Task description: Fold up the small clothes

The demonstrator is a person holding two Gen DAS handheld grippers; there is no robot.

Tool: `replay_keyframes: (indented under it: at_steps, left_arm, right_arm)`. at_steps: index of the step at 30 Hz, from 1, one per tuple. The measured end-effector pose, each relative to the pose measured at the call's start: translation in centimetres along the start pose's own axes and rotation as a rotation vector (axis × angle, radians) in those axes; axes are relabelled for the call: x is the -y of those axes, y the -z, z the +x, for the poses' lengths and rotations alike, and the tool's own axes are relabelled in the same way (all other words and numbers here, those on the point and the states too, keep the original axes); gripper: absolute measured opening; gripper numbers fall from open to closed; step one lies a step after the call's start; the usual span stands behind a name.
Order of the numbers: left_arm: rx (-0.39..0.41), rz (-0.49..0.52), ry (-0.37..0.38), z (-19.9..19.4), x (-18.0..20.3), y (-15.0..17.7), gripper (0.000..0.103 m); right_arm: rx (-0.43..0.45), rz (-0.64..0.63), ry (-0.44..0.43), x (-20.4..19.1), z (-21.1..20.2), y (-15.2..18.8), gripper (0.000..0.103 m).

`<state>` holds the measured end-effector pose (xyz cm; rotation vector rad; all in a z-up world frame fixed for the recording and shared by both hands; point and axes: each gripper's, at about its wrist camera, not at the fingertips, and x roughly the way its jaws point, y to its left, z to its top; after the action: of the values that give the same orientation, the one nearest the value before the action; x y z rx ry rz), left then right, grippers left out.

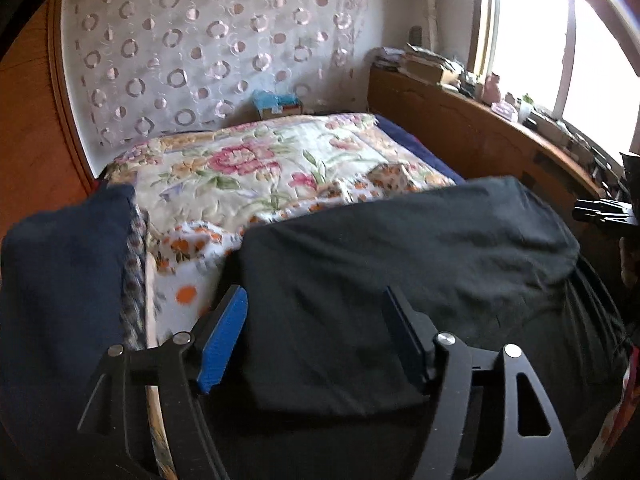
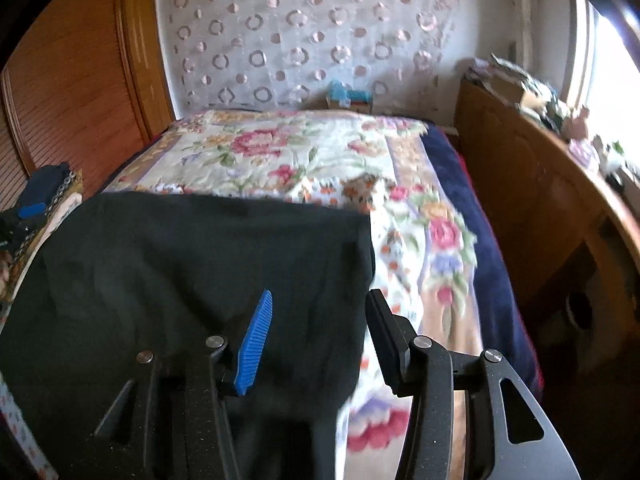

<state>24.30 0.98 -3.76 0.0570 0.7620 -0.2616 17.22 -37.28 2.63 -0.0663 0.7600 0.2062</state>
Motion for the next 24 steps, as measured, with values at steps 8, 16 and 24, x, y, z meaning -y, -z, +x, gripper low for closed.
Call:
replay_keyframes:
  at_steps: [8,16,24]
  left_arm:
    - [-0.067,0.005,-0.009,0.6,1.1,2.5,0.070]
    - [-0.114,-0.032,-0.028,1.9,0.6,3.7,0.070]
    - [-0.128,-0.048,-0.032,2.3,0.4,3.8,0.071]
  right_arm:
    - [-0.077,0.073,-0.028,0.2,-2.5,3.8,0.050]
    - [-0.077,0.123,-0.061,0.7,-2.2,3.0,0.050]
    - [-0.064,0.116,-0.048,0.7,-1.1,2.2,0.050]
